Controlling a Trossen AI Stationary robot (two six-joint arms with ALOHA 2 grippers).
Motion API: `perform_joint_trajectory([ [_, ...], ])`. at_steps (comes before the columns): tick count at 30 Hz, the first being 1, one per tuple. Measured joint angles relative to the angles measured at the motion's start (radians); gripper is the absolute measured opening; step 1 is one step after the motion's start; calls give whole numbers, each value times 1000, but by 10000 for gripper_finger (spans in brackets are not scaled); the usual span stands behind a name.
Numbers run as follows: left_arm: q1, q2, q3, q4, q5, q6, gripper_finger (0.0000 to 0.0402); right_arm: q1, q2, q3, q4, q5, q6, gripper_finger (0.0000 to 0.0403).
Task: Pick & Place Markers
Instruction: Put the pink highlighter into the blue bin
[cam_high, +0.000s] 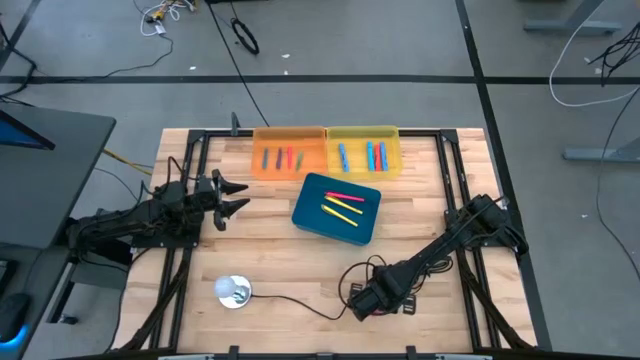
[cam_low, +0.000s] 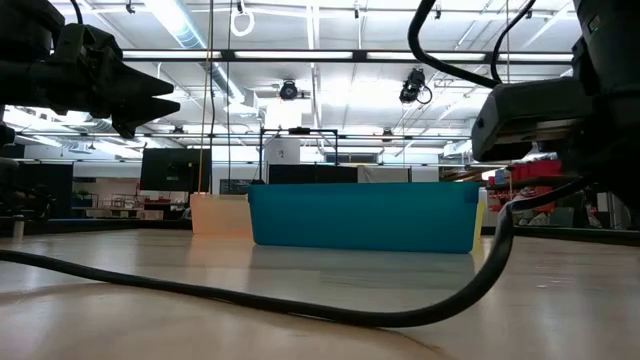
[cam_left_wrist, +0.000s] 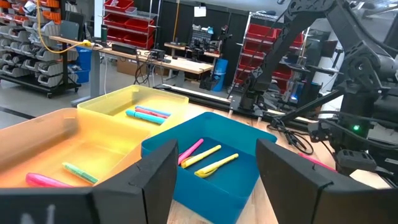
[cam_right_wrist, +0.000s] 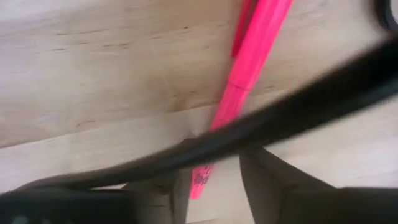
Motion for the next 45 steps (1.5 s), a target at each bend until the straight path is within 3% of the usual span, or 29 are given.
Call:
perform_joint_trajectory([
  [13, 0, 0, 0, 0, 0, 1, 222, 0, 0, 0, 22, 17, -20, 21],
  [27, 0, 0, 0, 0, 0, 1, 222, 8, -136, -2, 18, 22, -35, 16],
  [45, 0, 0, 0, 0, 0, 1, 222, 35, -229, 52, 162, -376, -266, 16],
])
